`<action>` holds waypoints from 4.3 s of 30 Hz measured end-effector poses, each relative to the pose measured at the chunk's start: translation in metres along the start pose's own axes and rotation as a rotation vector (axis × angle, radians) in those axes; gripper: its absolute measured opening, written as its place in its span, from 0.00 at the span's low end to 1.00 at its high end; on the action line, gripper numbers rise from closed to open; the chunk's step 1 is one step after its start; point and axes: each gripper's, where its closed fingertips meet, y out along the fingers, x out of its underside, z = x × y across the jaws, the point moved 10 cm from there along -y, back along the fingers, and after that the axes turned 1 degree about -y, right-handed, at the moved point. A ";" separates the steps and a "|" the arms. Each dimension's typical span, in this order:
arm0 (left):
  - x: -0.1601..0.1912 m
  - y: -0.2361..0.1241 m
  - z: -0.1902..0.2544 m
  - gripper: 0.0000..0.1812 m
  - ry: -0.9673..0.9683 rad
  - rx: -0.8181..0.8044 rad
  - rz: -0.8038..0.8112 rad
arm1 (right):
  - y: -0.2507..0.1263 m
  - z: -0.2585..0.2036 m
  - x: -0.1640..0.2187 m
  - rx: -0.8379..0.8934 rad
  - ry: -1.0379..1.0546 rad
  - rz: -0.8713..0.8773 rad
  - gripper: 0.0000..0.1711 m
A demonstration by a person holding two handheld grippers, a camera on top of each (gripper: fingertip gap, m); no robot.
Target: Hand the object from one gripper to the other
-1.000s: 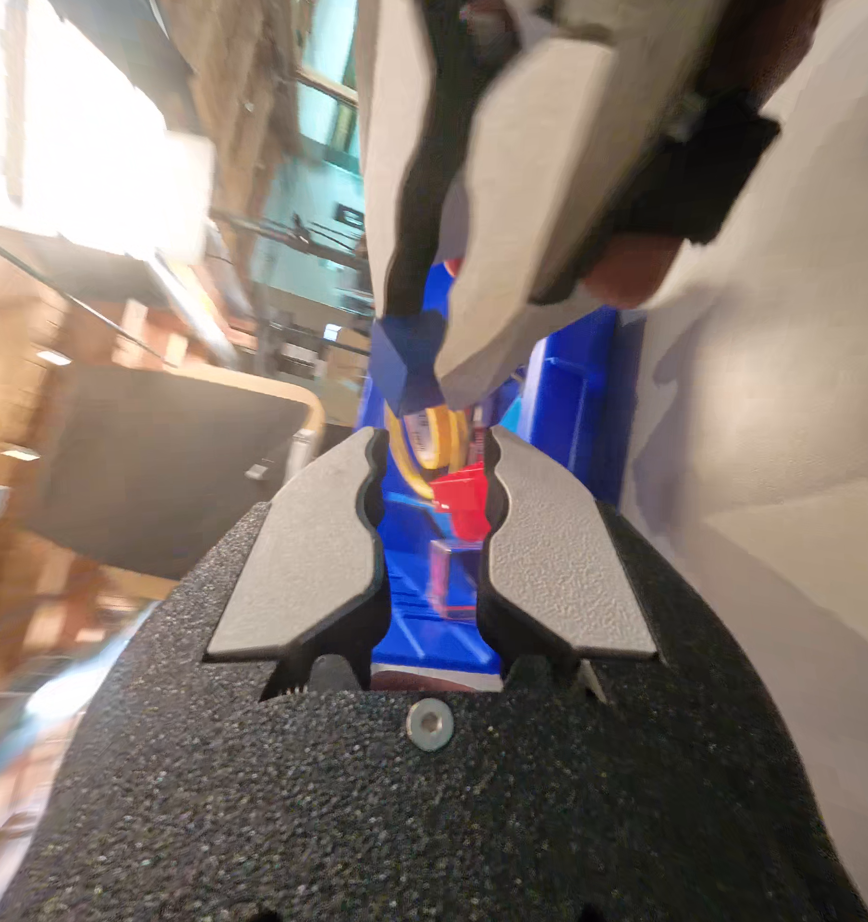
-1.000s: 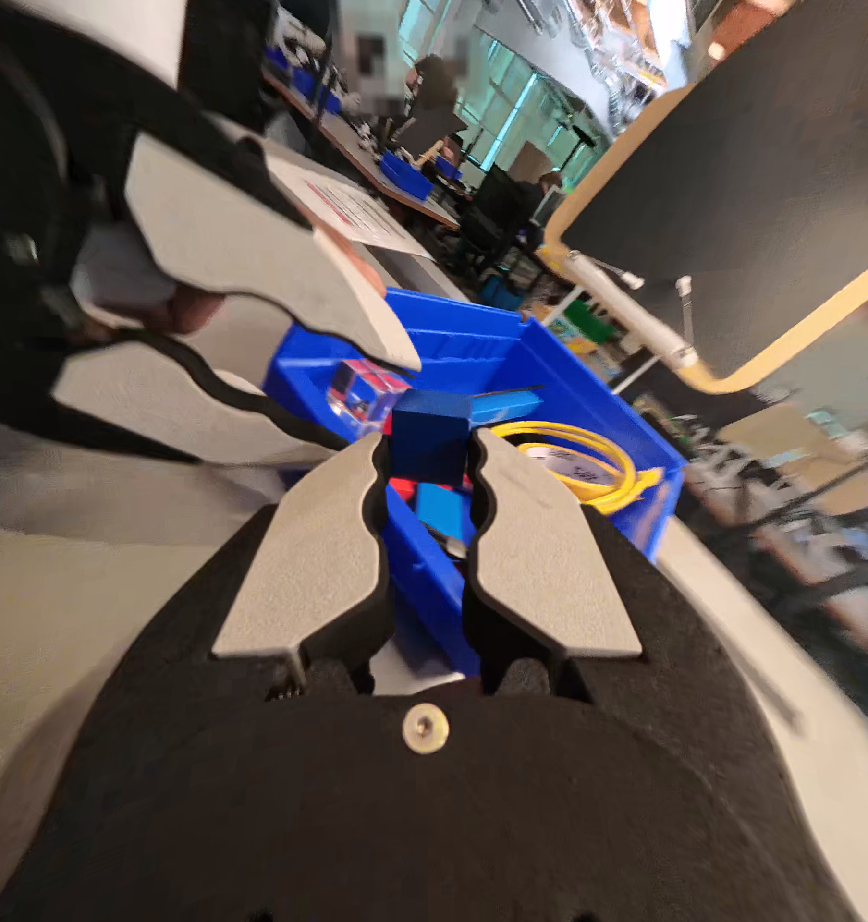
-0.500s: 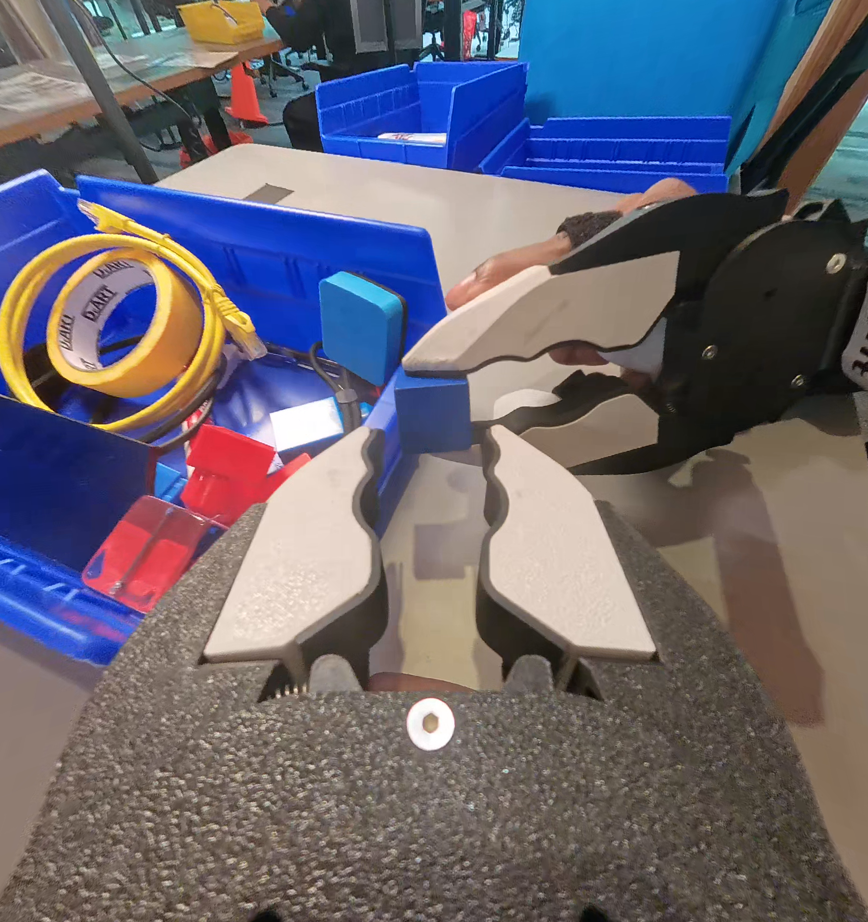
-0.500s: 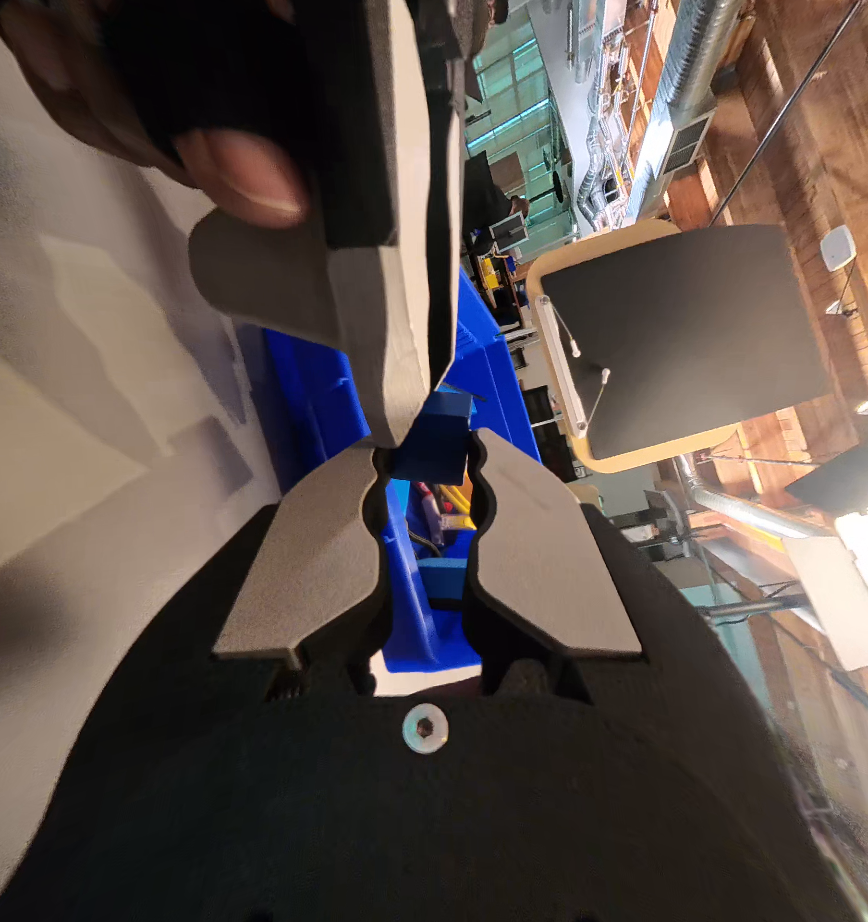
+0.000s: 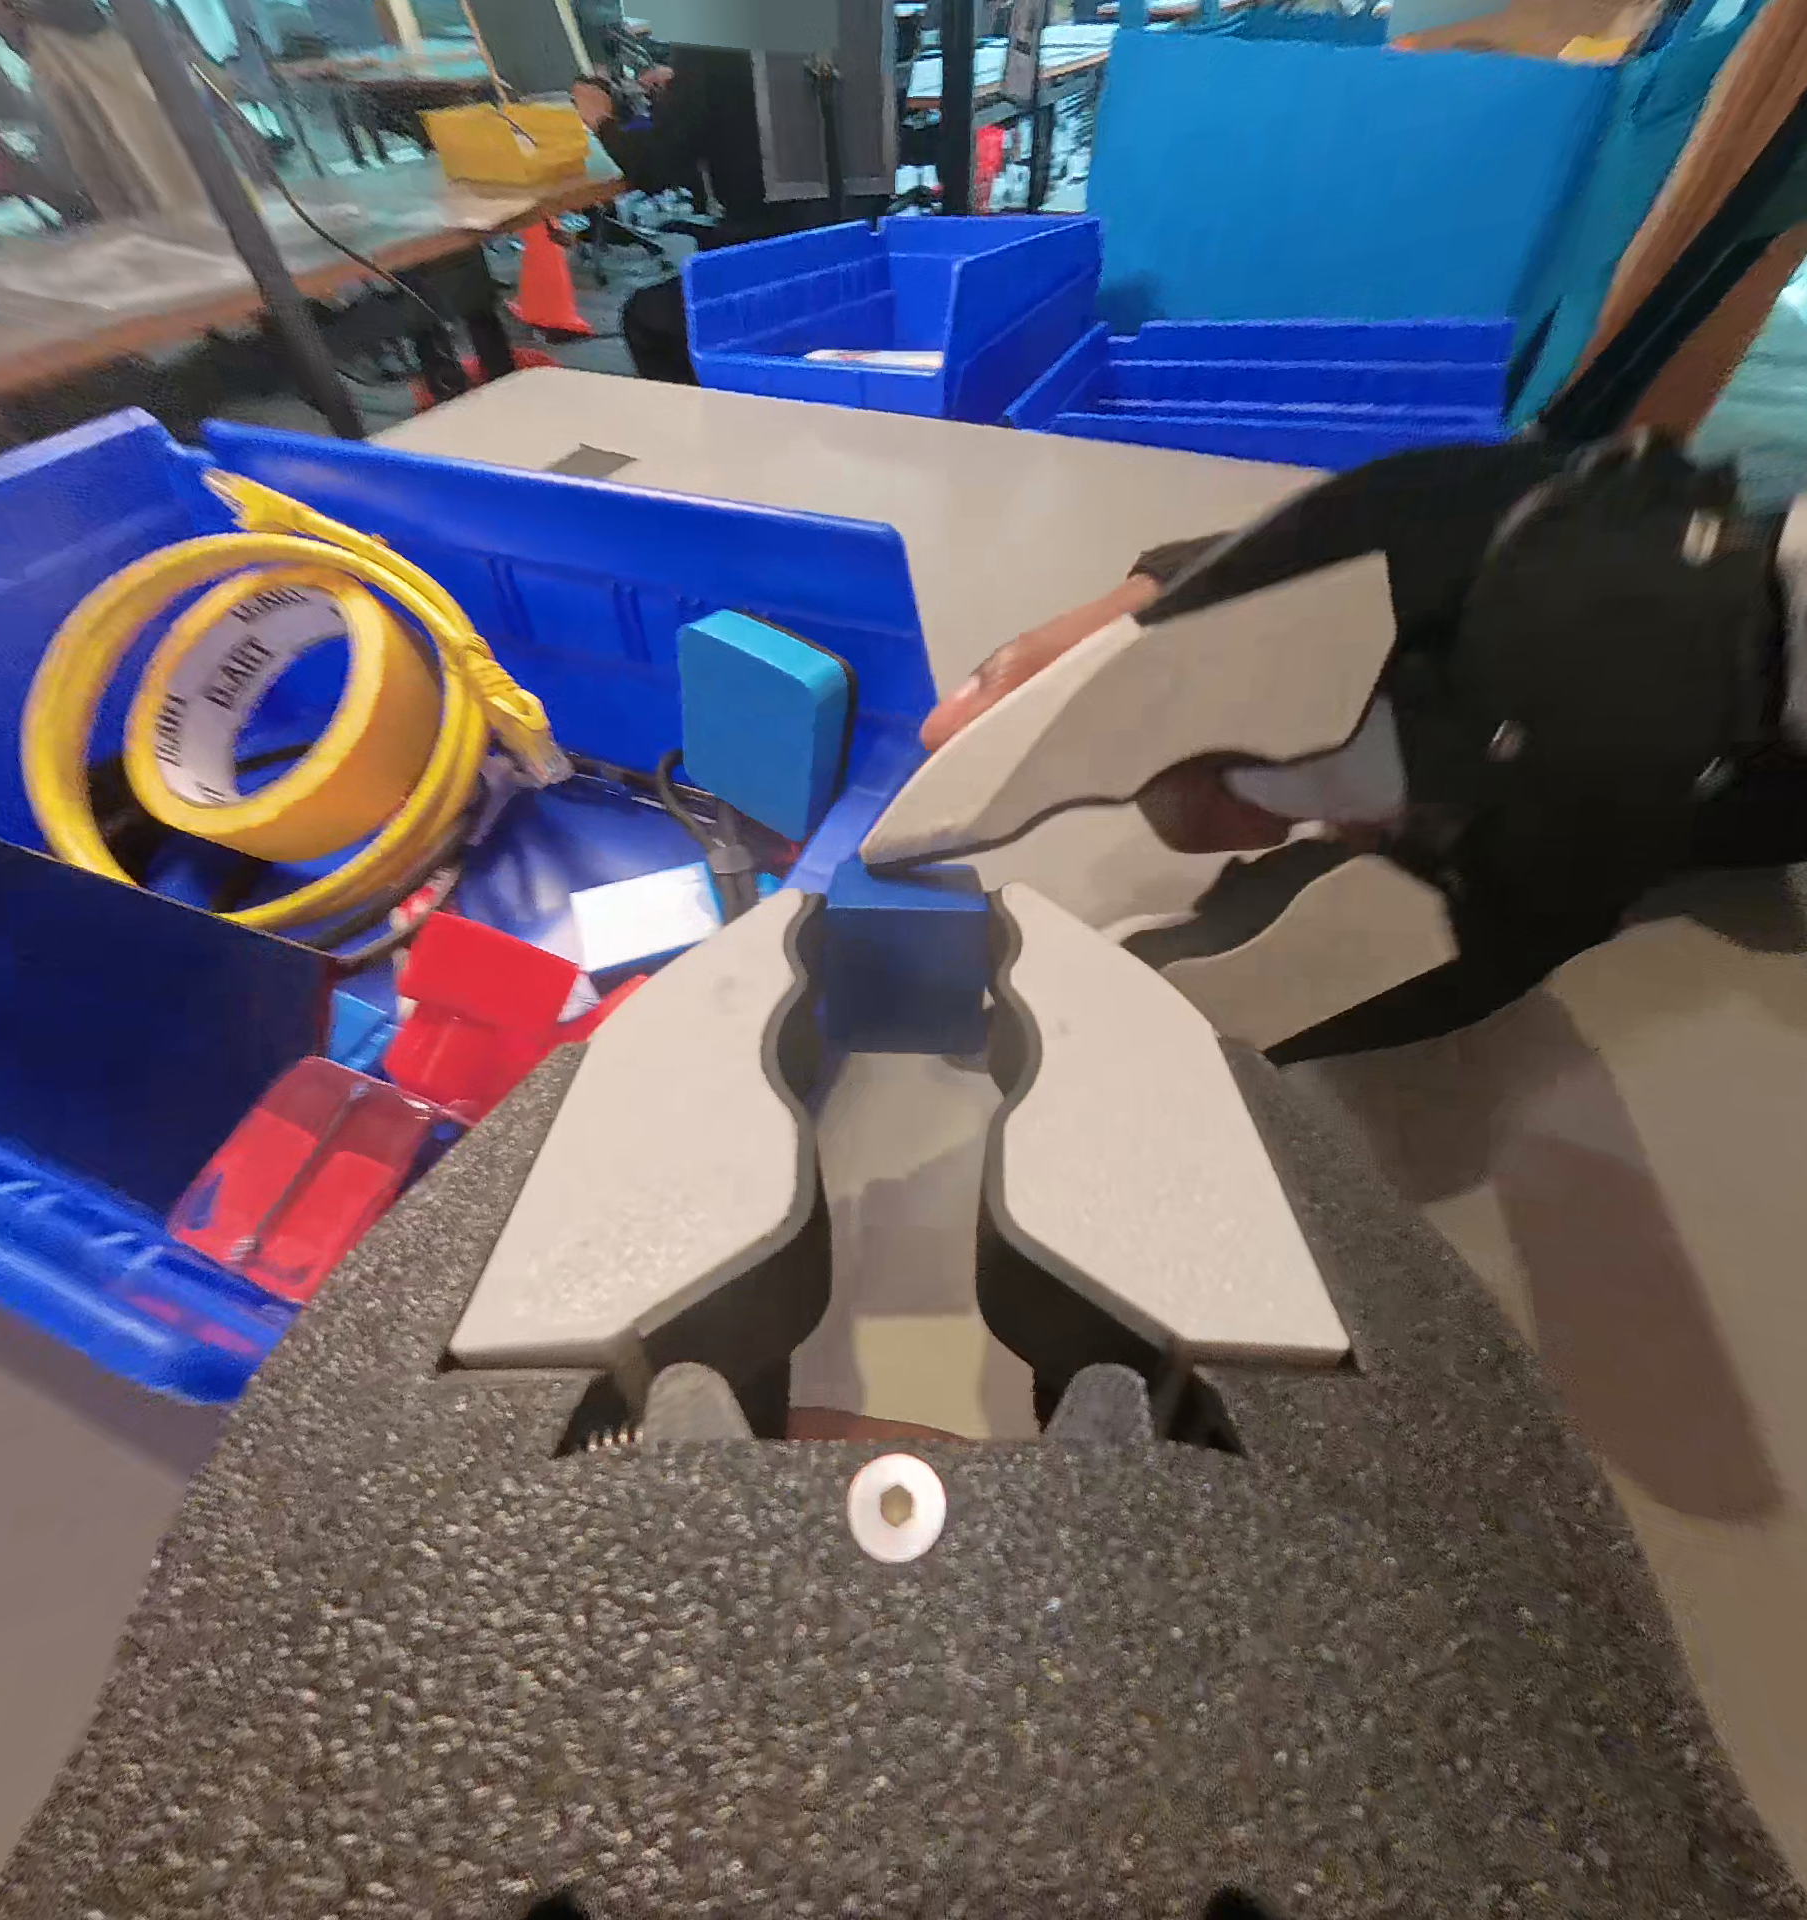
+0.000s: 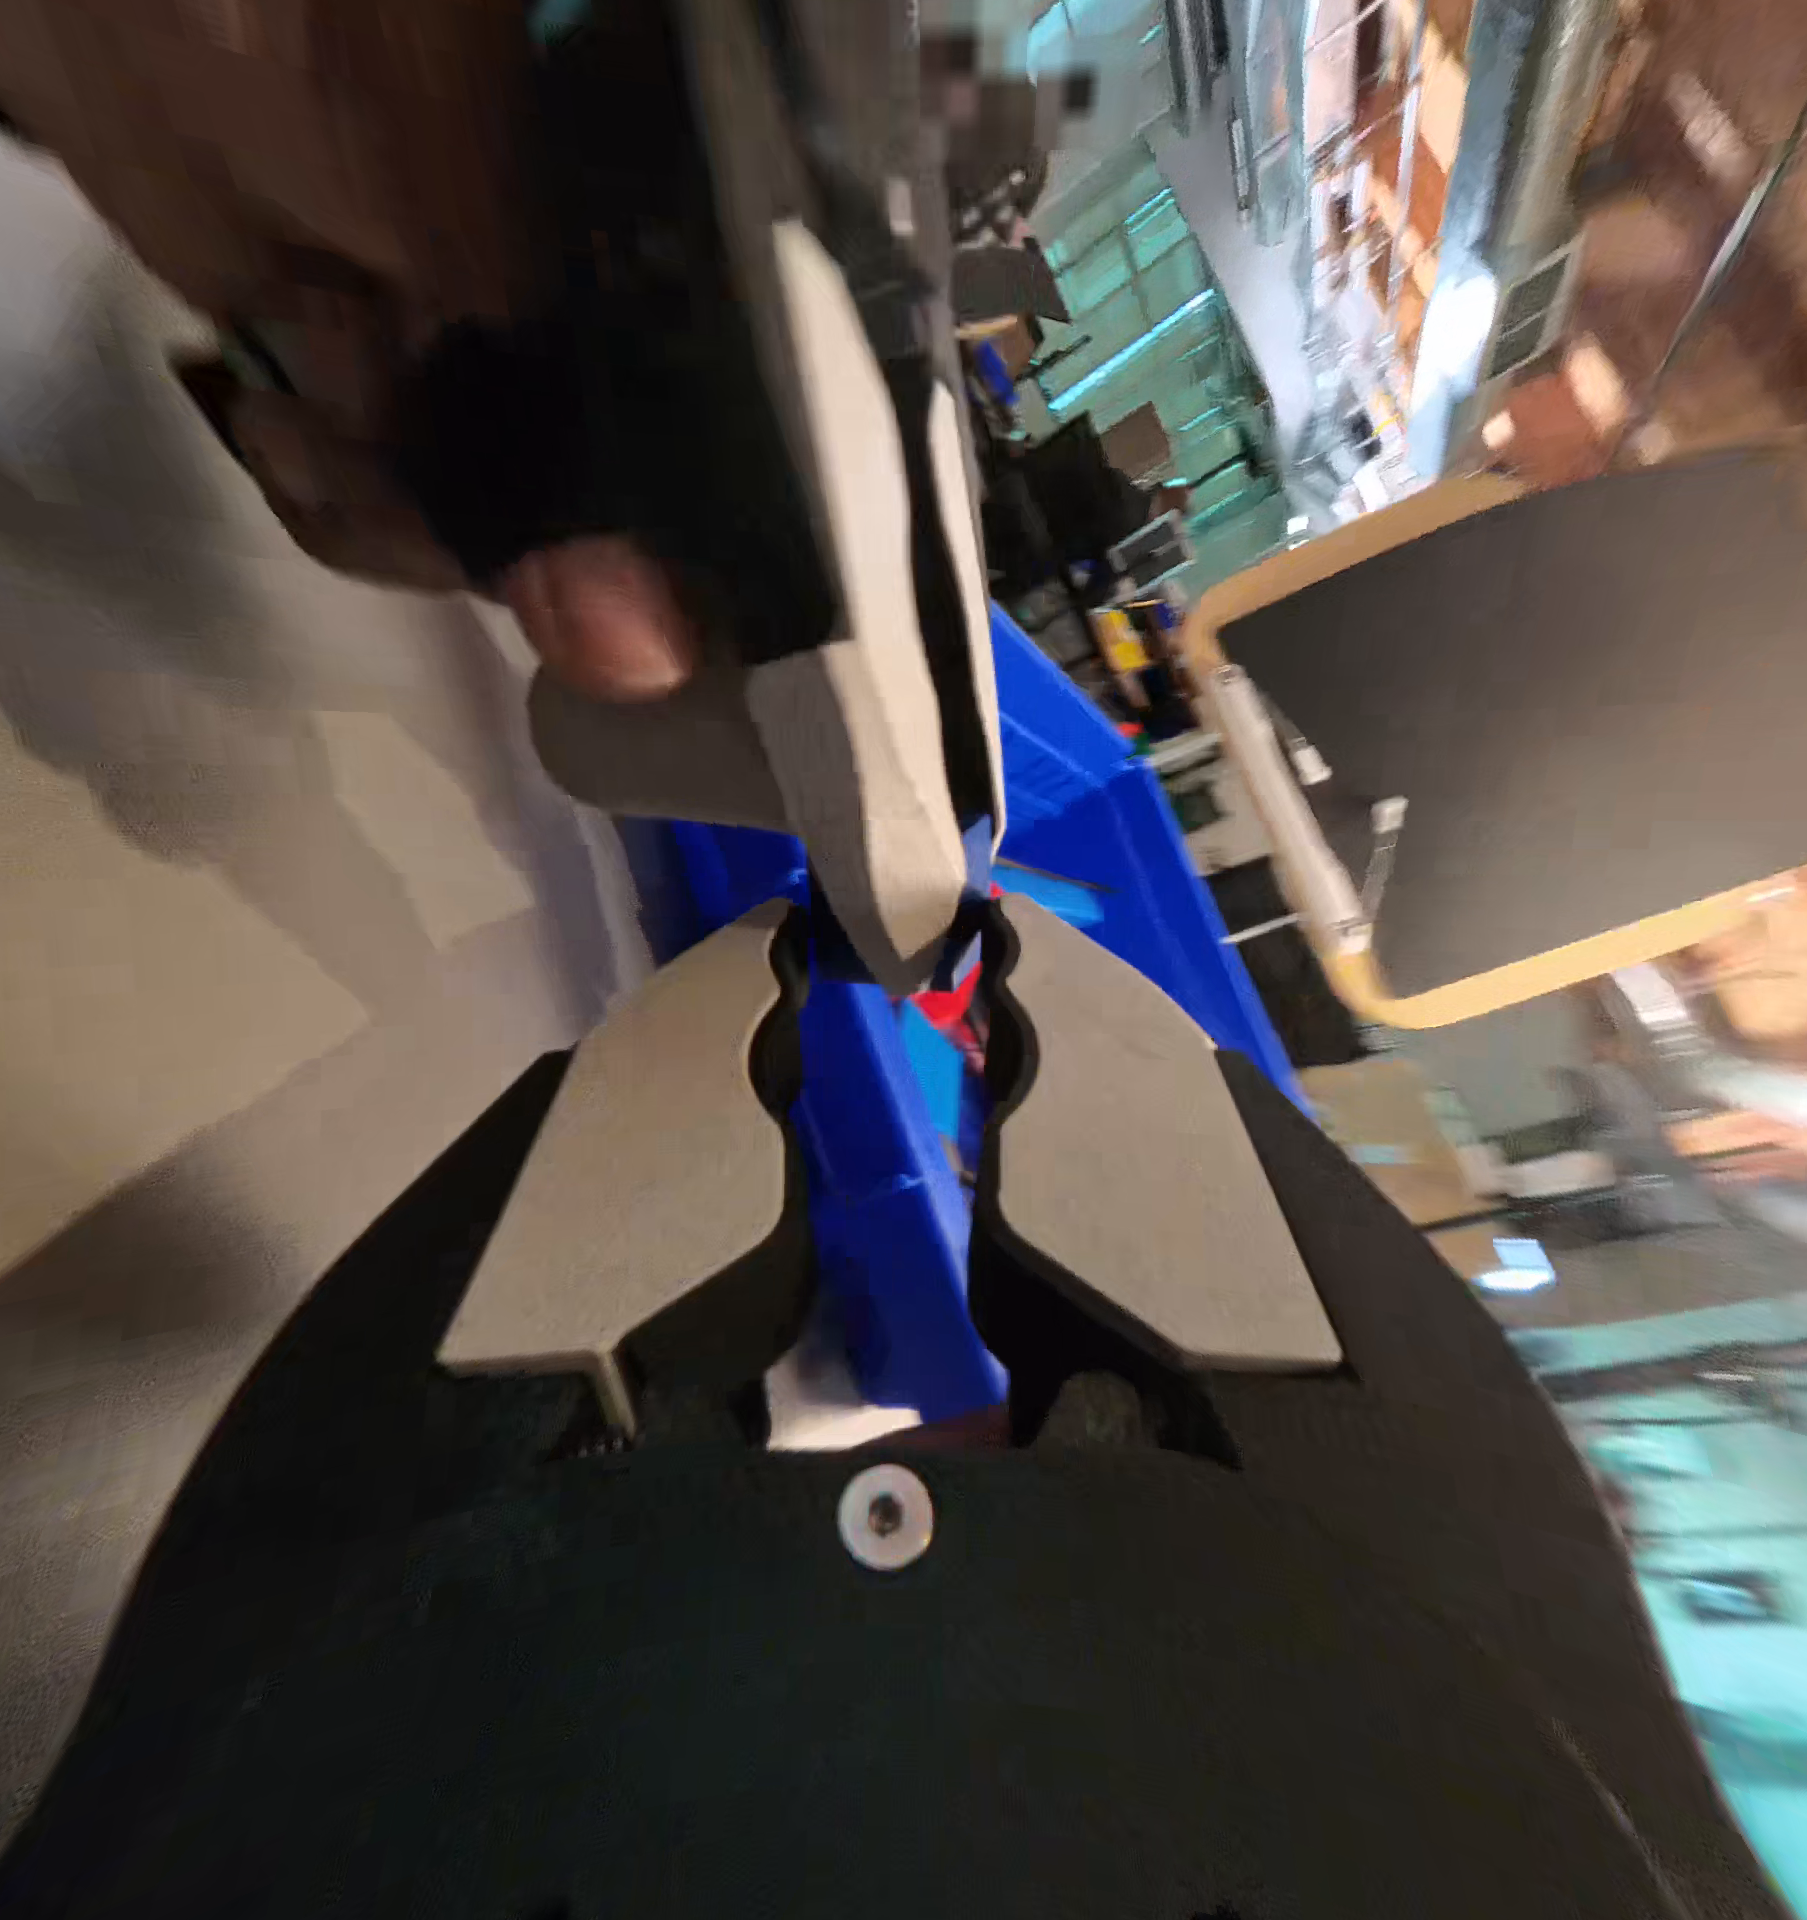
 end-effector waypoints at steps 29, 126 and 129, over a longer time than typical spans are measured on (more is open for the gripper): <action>-0.009 -0.009 0.012 0.27 0.538 -0.187 -0.086 | -0.002 0.040 0.019 -0.186 0.643 0.047 0.17; -0.006 0.002 0.027 0.21 0.719 -0.413 -0.099 | 0.005 0.040 0.030 -0.477 1.175 0.052 0.35; -0.002 0.007 0.035 0.21 0.801 -0.414 -0.108 | 0.003 0.041 0.025 -0.441 1.117 0.056 0.35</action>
